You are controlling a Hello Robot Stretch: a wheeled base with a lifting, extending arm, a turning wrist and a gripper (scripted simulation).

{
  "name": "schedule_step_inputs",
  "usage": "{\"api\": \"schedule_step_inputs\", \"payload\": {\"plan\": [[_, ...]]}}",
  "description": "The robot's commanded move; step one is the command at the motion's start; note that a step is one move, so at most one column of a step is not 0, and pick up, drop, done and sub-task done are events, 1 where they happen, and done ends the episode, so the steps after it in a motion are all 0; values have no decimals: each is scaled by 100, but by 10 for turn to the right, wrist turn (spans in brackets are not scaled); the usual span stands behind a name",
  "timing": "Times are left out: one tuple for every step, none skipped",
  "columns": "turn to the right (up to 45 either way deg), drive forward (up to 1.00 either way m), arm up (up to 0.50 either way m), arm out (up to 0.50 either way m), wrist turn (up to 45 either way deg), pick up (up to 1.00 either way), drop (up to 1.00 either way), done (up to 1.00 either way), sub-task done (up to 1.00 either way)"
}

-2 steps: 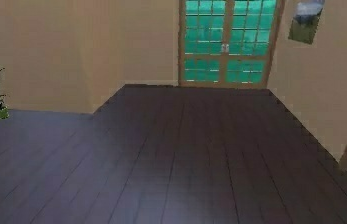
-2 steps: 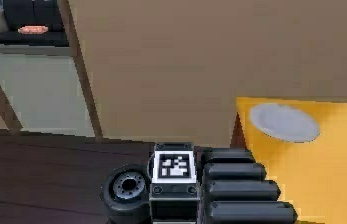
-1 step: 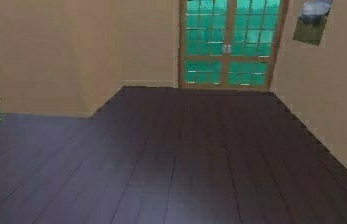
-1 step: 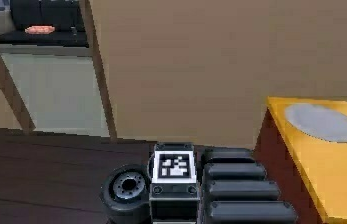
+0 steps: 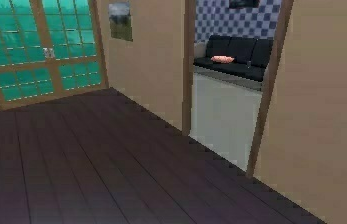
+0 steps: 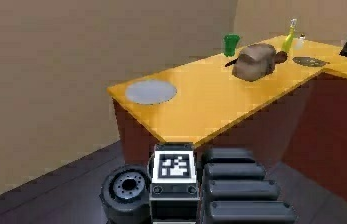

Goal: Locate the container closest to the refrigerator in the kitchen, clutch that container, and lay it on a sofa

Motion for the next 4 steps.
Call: {"api": "schedule_step_inputs", "payload": {"plan": [[60,0,0,0,0,0,0,0,0],[0,100,0,0,0,0,0,0,0],[60,0,0,0,0,0,0,0,0],[30,0,0,0,0,0,0,0,0]]}}
